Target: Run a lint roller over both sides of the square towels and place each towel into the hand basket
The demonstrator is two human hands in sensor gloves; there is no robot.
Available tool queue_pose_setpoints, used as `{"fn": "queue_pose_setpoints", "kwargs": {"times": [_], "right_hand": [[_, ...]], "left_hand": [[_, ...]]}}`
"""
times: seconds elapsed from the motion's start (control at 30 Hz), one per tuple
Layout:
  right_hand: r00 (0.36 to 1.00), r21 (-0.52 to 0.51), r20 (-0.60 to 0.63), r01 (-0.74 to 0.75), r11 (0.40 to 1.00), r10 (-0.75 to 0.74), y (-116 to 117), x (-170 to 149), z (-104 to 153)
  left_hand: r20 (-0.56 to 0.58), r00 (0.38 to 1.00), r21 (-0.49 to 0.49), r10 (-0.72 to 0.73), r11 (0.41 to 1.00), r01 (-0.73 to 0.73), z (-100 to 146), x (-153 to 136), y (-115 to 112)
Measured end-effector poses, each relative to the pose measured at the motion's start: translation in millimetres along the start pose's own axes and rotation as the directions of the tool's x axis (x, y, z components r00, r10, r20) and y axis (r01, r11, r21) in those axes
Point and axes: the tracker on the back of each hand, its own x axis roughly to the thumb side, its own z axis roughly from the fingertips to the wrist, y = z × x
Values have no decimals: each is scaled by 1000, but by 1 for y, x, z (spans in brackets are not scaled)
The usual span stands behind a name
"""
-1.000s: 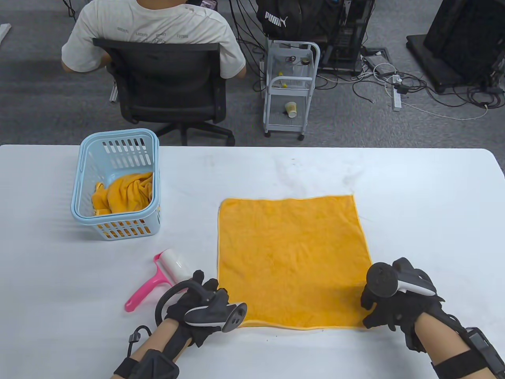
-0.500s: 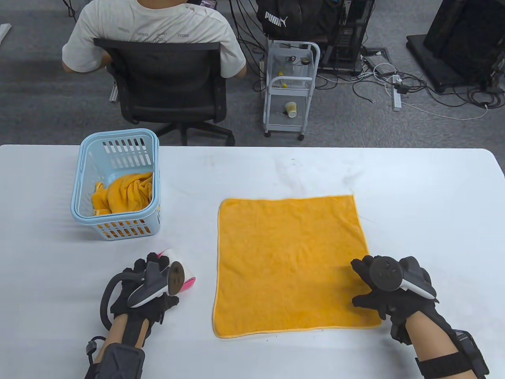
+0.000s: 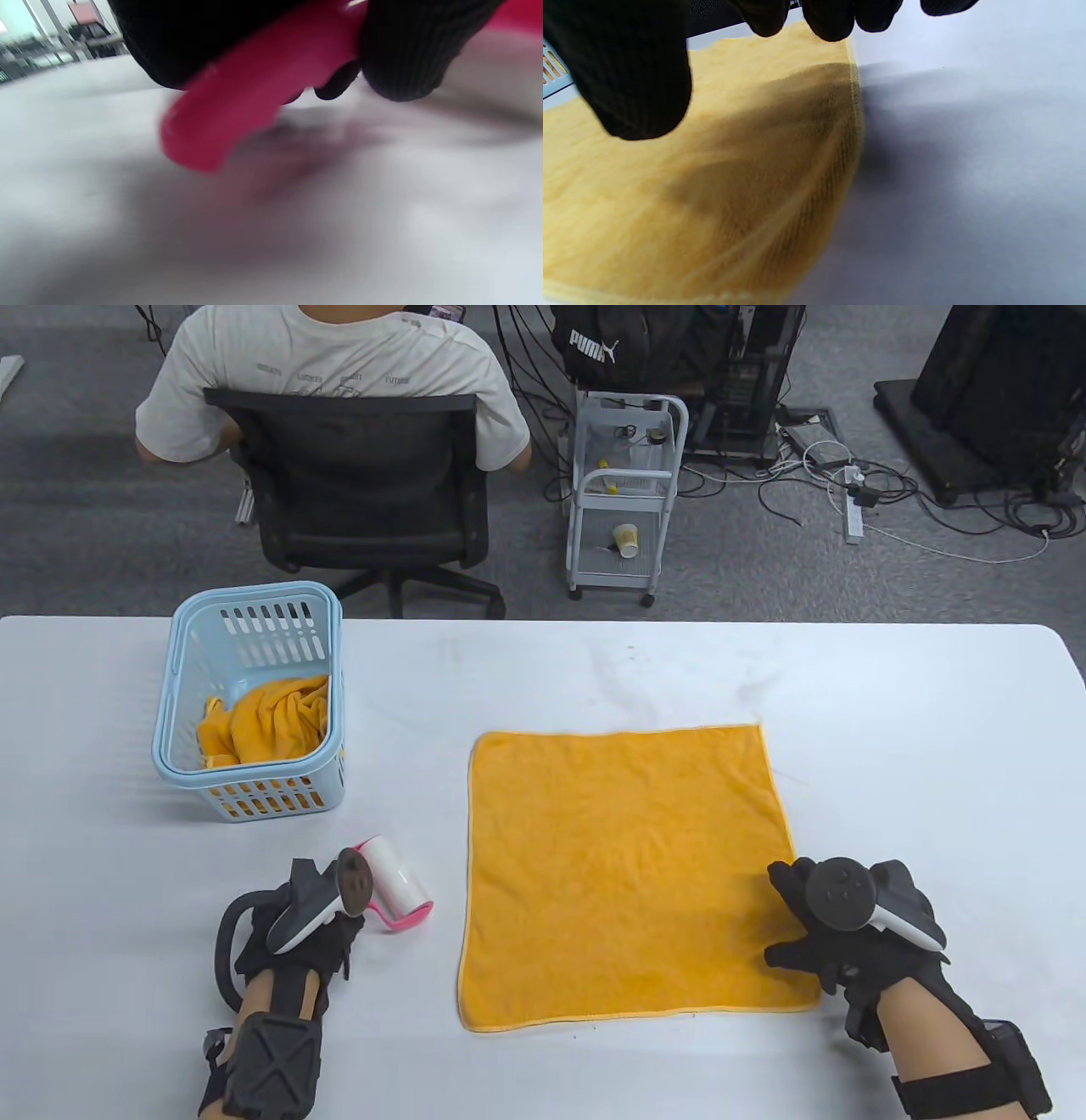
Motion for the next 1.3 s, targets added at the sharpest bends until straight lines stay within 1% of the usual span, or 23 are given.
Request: {"fn": "queue_pose_setpoints", "kwargs": {"times": [0.07,0.13,0.2,0.3,0.33,0.37,0.4,0.47,0.53,0.6,0.67,0.73,0.83,0.87,0.9,0.97,1.03,1.07,1.17,1.2,1.23,1.27,1.3], "right_hand": [[1000,4,-1,-4,1000,4,1,1,0],[1000,20,-6,-23,1000,23,4,2,-1],[999,31,-14,-40,999,40,7,2,-2],[996,50,-39,-83,995,85,13,2,-4],[994,59,-42,-100,993,103,15,3,-4],[992,66,-44,-113,991,116,16,3,-5],[991,69,-45,-121,990,124,18,4,-5],[990,65,-45,-132,989,135,18,5,-5],[988,65,-45,-144,987,147,18,6,-6],[988,69,-46,-143,987,146,18,7,-5],[989,71,-46,-139,988,142,18,7,-5],[989,71,-46,-138,988,142,18,7,-5],[989,74,-46,-136,988,139,18,7,-6],[989,74,-47,-138,988,141,18,7,-6],[989,74,-47,-138,988,142,18,7,-6],[989,75,-48,-139,987,143,18,7,-6],[988,78,-49,-140,987,144,18,7,-6],[988,79,-49,-140,987,144,17,7,-6],[988,81,-50,-142,987,146,17,7,-6],[988,81,-50,-140,987,145,17,7,-6],[989,82,-50,-138,987,143,18,7,-6],[989,82,-51,-136,987,141,18,7,-6],[989,83,-51,-135,987,139,18,7,-6]], "left_hand": [[71,997,35,21,999,-24,5,20,13],[170,985,73,31,996,-44,13,52,29],[252,966,72,60,994,-81,19,82,38],[396,917,47,41,997,-64,30,148,45],[431,901,36,45,997,-67,33,165,43],[473,881,42,24,998,-50,35,187,39],[503,864,35,5,999,-27,36,202,35],[576,818,-8,1,1000,4,37,234,21],[634,773,-21,-10,999,30,37,258,7],[668,743,-40,-23,997,67,37,274,-4],[674,736,-45,-54,992,114,37,282,-13],[658,743,-25,-117,984,177,35,281,-17],[608,768,-2,-202,967,256,32,265,-11],[581,773,5,-255,951,310,33,254,-6],[565,775,18,-285,943,333,33,247,-4],[502,779,31,-375,908,418,32,222,2],[435,793,-4,-427,880,475,31,191,7],[415,797,-15,-440,872,489,31,181,8],[341,781,-29,-522,825,564,32,148,17],[338,782,-24,-523,826,563,33,144,21],[338,795,-27,-504,839,543,32,140,23],[348,813,-33,-466,861,508,32,140,27],[369,832,-15,-413,893,450,31,145,31]]}}
